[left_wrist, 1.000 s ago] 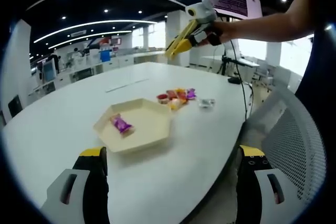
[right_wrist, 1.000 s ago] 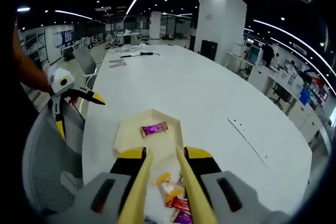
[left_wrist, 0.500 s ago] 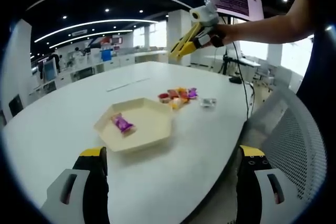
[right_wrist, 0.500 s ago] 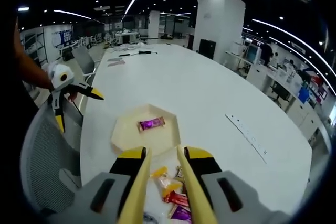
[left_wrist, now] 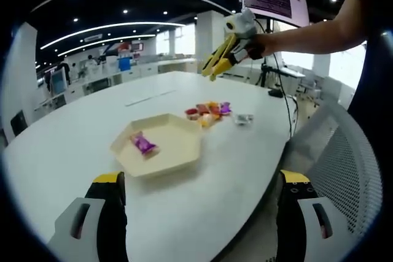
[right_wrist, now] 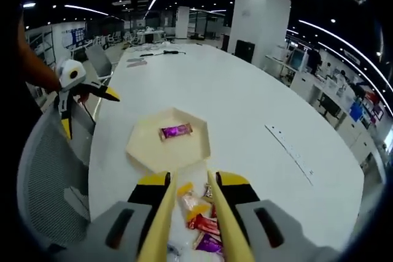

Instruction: Place the target food into the container with the food tongs after gripping and lifting it, then release it inside without dropping or visibly crushing the food.

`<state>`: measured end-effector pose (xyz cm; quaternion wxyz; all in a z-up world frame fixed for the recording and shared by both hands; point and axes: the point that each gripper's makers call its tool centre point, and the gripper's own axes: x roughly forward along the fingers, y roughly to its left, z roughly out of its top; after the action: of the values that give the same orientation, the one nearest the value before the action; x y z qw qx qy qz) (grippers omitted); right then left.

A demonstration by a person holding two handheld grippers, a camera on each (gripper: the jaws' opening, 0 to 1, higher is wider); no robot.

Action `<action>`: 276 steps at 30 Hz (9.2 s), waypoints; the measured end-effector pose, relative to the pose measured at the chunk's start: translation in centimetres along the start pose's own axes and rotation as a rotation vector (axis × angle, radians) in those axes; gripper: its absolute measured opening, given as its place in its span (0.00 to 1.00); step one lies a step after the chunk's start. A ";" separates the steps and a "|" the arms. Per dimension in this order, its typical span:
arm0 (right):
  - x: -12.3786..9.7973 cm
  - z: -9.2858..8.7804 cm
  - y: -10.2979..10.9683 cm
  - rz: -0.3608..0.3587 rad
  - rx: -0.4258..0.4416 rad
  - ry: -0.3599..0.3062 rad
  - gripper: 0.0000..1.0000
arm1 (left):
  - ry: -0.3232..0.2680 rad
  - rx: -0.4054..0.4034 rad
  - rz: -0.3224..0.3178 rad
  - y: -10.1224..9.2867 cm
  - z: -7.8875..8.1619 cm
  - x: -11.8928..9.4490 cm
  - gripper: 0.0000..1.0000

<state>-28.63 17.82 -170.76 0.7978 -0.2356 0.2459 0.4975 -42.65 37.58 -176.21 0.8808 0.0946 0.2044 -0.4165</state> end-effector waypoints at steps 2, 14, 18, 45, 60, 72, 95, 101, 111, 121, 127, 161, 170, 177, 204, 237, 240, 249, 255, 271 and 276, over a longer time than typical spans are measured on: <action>0.3 -0.4 0.1 0.006 0.003 0.003 0.28 | 0.002 0.000 0.001 0.0 -0.1 0.0 0.99; 2.1 -3.0 0.7 0.040 -0.016 0.056 0.28 | 0.009 -0.003 0.010 0.2 -0.2 0.0 0.99; 3.0 -4.1 0.9 0.060 -0.036 0.086 0.28 | 0.012 -0.004 0.009 0.2 -0.3 0.0 0.99; 6.9 -8.3 0.8 0.116 -0.094 0.211 0.29 | 0.034 0.004 0.016 0.2 -0.7 0.1 0.98; 8.1 -9.4 1.0 0.122 -0.124 0.259 0.27 | 0.041 0.004 0.015 0.3 -0.9 0.2 0.98; 7.6 -8.4 0.4 0.068 -0.022 0.279 0.20 | 0.037 0.002 0.022 0.5 -0.8 0.1 0.98; 4.7 -3.8 -1.3 0.028 0.117 0.176 0.22 | 0.011 0.006 0.008 0.2 -0.3 0.0 0.99; 4.5 -3.4 -1.3 0.026 0.108 0.173 0.22 | 0.007 -0.002 0.010 0.3 -0.2 0.0 0.99; 5.3 -1.5 -1.0 0.035 0.088 0.171 0.22 | 0.009 0.015 0.004 0.1 -0.2 0.0 0.99; 7.1 1.0 -0.3 0.051 0.062 0.171 0.22 | 0.010 0.039 0.011 0.2 -0.2 -0.1 0.99; 8.2 2.3 -0.2 0.058 0.049 0.171 0.22 | -0.004 0.041 0.030 0.5 0.1 -0.3 0.99; 13.1 5.8 1.1 0.129 0.000 0.203 0.24 | 0.030 0.072 0.034 0.5 -0.7 -0.2 0.97; 12.8 5.9 0.9 0.118 0.008 0.191 0.25 | 0.029 0.076 0.030 0.4 -0.7 -0.1 0.97; 12.1 6.1 0.6 0.100 -0.002 0.176 0.25 | 0.029 0.072 0.029 0.4 -0.6 -0.2 0.96; 10.7 5.8 -0.5 0.075 -0.011 0.152 0.26 | 0.029 0.068 0.029 0.4 -0.6 -0.2 0.96; 5.3 0.4 -2.2 0.010 0.040 0.164 0.27 | -0.035 -0.038 0.004 0.2 0.5 -0.4 0.99; 4.6 -0.1 -2.3 0.000 0.043 0.169 0.27 | -0.046 -0.069 0.011 0.4 0.7 -0.5 0.99; 3.4 -1.5 -3.1 -0.026 0.065 0.175 0.27 | -0.052 -0.073 0.015 0.5 0.7 -0.5 0.99; 3.4 -1.8 -3.3 -0.035 0.074 0.172 0.27 | -0.054 -0.078 0.013 0.4 0.8 -0.6 0.99; 5.0 -3.9 -3.4 -0.049 0.109 0.175 0.27 | -0.104 -0.003 -0.021 -0.8 2.3 -0.6 0.99; 5.5 -4.5 -3.5 -0.057 0.121 0.180 0.27 | -0.119 -0.058 -0.010 -0.3 2.6 -0.9 0.99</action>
<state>-24.03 17.34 -177.17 0.7989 -0.2377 0.3396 0.4358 -42.62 37.12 -173.45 0.8917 0.0431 0.1640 -0.4196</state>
